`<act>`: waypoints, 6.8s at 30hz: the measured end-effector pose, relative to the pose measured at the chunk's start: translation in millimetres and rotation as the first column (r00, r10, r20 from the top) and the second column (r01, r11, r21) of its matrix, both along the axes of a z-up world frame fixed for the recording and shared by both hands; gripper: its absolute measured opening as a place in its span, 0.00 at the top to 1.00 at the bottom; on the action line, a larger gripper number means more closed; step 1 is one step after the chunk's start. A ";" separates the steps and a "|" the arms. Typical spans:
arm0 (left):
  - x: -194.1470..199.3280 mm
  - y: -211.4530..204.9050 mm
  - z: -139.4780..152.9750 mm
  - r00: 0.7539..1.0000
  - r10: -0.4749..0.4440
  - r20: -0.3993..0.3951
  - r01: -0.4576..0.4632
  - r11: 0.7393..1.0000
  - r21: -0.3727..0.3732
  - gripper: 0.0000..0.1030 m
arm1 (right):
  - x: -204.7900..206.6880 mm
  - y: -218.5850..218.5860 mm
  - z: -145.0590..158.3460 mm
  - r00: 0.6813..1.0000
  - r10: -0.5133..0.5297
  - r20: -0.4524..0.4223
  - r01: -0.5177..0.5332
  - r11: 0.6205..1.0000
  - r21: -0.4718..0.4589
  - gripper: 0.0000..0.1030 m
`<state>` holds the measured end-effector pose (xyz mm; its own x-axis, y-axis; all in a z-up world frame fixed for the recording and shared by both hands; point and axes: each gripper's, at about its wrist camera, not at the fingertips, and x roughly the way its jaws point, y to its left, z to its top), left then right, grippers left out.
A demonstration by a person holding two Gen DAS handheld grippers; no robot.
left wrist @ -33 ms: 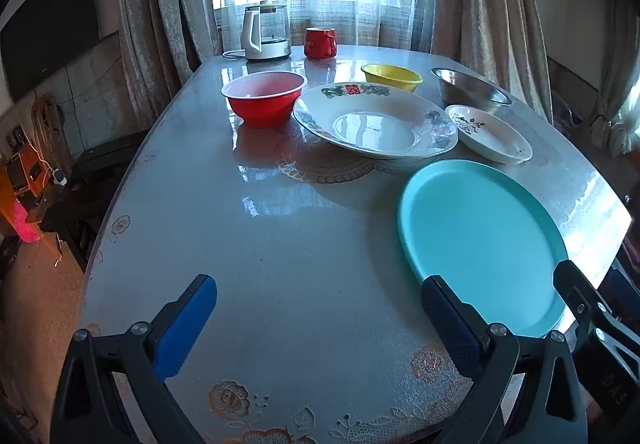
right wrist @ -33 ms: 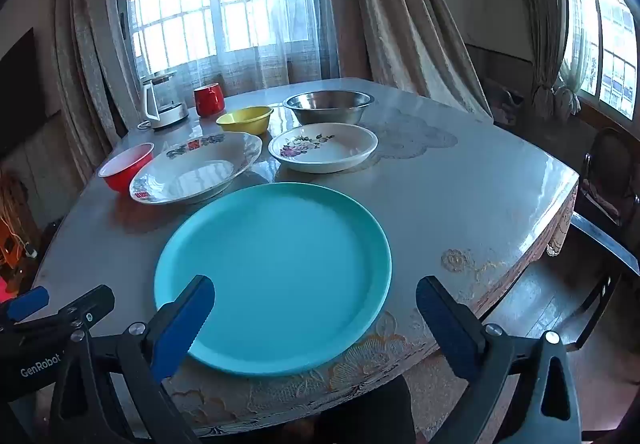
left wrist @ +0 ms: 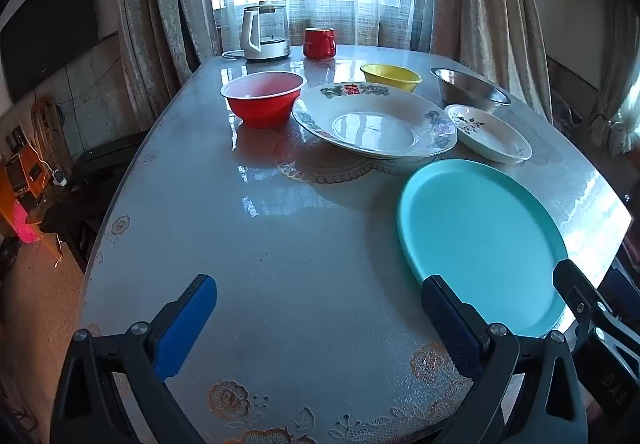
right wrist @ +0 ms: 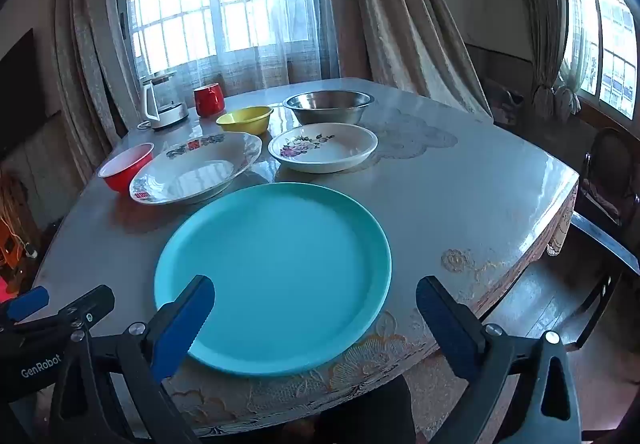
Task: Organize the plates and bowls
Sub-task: 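Move the left gripper toward the white plate with red characters, then close the left gripper on the rim of the red-character plate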
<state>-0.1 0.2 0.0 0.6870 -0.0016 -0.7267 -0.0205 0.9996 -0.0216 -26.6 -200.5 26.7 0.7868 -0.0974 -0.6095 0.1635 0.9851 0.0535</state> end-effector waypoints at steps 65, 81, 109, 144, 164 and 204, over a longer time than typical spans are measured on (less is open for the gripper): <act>-5.1 -11.8 2.9 0.993 -0.093 0.066 0.094 0.995 -0.014 0.00 | 1.6 -5.2 2.0 1.000 -0.019 -0.007 0.019 0.999 -0.027 0.00; 21.2 -3.8 -6.6 0.991 -0.134 -0.012 0.133 0.988 -0.075 0.00 | 12.1 -14.0 6.0 1.000 -0.013 -0.004 0.012 1.000 -0.022 0.00; 88.4 21.8 -6.3 0.996 -0.079 -0.040 0.062 0.944 -0.325 0.00 | 41.2 -26.1 2.3 0.998 0.057 -0.019 -0.058 0.994 -0.095 0.00; 64.8 -46.1 -24.9 0.943 -0.326 -0.066 0.311 0.935 -0.170 0.68 | 75.3 -85.7 -31.7 0.982 0.105 -0.159 -0.090 0.991 0.100 0.82; 75.4 -43.1 -13.9 0.961 -0.272 -0.057 0.253 0.942 -0.221 0.32 | 74.6 -121.5 -23.5 0.995 0.002 -0.099 0.019 0.979 0.205 0.72; 173.0 63.3 -13.8 0.997 -0.048 0.061 0.070 0.899 -0.432 0.11 | 254.2 22.8 32.0 0.907 0.394 -0.148 -0.375 0.916 0.139 0.62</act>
